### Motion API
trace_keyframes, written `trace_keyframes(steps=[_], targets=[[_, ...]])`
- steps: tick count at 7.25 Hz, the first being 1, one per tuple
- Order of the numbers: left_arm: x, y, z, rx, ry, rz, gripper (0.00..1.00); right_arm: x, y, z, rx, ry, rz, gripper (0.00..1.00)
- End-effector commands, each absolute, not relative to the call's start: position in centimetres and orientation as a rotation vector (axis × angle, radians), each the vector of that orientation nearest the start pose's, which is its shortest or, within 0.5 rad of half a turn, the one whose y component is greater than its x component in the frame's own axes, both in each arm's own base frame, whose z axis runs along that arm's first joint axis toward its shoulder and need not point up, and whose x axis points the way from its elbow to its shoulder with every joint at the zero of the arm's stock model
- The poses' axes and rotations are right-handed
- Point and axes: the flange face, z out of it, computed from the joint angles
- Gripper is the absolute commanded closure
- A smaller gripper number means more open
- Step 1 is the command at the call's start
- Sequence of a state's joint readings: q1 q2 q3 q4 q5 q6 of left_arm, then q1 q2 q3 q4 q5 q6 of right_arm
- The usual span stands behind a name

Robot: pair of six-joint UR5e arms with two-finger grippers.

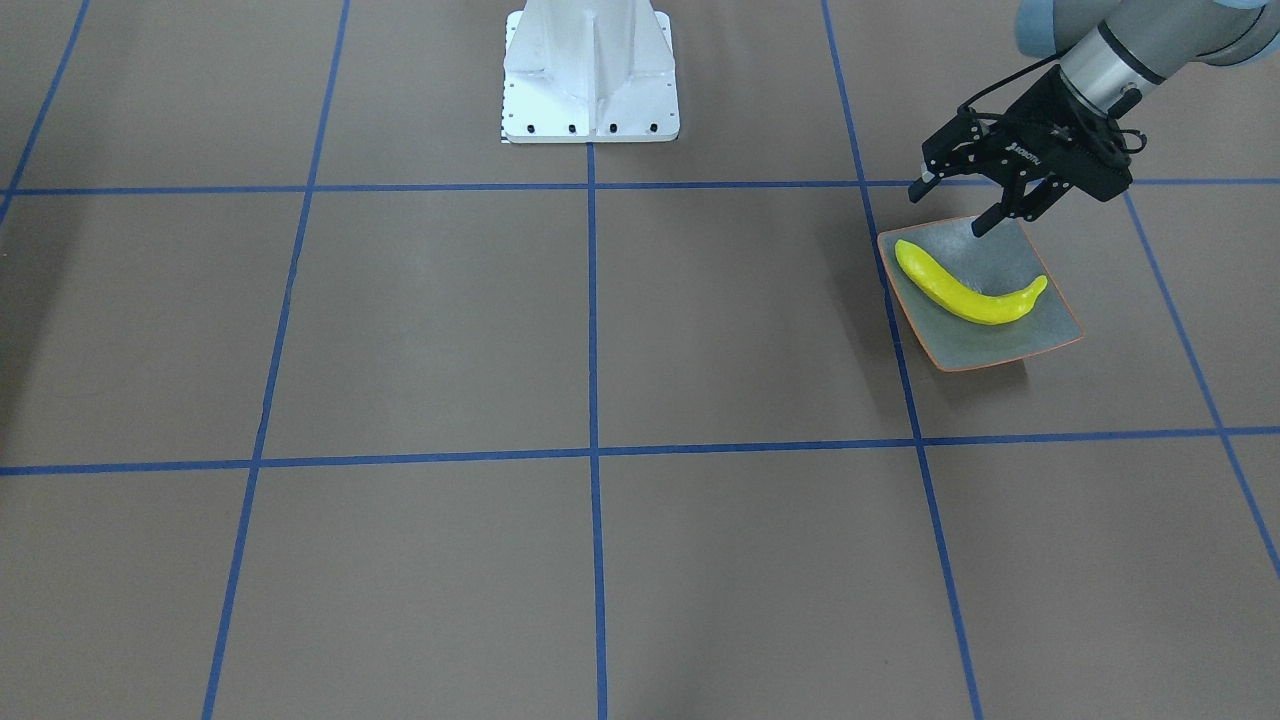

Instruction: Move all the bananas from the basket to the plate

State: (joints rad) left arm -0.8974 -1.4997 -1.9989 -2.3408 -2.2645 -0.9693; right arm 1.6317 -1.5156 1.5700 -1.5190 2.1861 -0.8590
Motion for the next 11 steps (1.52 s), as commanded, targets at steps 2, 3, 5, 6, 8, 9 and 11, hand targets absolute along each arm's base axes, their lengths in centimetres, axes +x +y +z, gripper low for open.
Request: trace_keyframes(steps=[2, 3, 5, 6, 8, 9, 11], targets=[[22.7, -39.5, 39.3, 0.278, 1.202, 0.134, 0.0, 10.3, -53.7, 55.3, 0.329, -0.584, -0.544, 1.0], [22.8, -39.7, 39.3, 0.278, 1.202, 0.134, 0.0, 6.9, -55.0, 53.3, 0.315, -0.65, -0.478, 1.0], [22.9, -39.8, 39.1, 0.28, 1.206, 0.134, 0.0, 0.8, -58.2, 46.9, 0.298, -0.693, -0.354, 1.0], [23.1, -39.8, 38.8, 0.28, 1.211, 0.132, 0.0, -1.4, -58.1, 43.3, 0.279, -0.755, -0.236, 1.0], [23.5, -40.3, 37.0, 0.306, 1.236, 0.148, 0.0, -8.5, -57.5, 34.0, 0.236, -0.891, -0.091, 1.0], [24.0, -40.7, 35.7, 0.324, 1.254, 0.16, 0.0, -13.2, -57.1, 29.5, 0.199, -0.944, -0.03, 1.0], [24.8, -41.5, 33.1, 0.361, 1.286, 0.183, 0.0, -20.3, -55.4, 25.4, 0.198, -1.082, 0.107, 1.0]])
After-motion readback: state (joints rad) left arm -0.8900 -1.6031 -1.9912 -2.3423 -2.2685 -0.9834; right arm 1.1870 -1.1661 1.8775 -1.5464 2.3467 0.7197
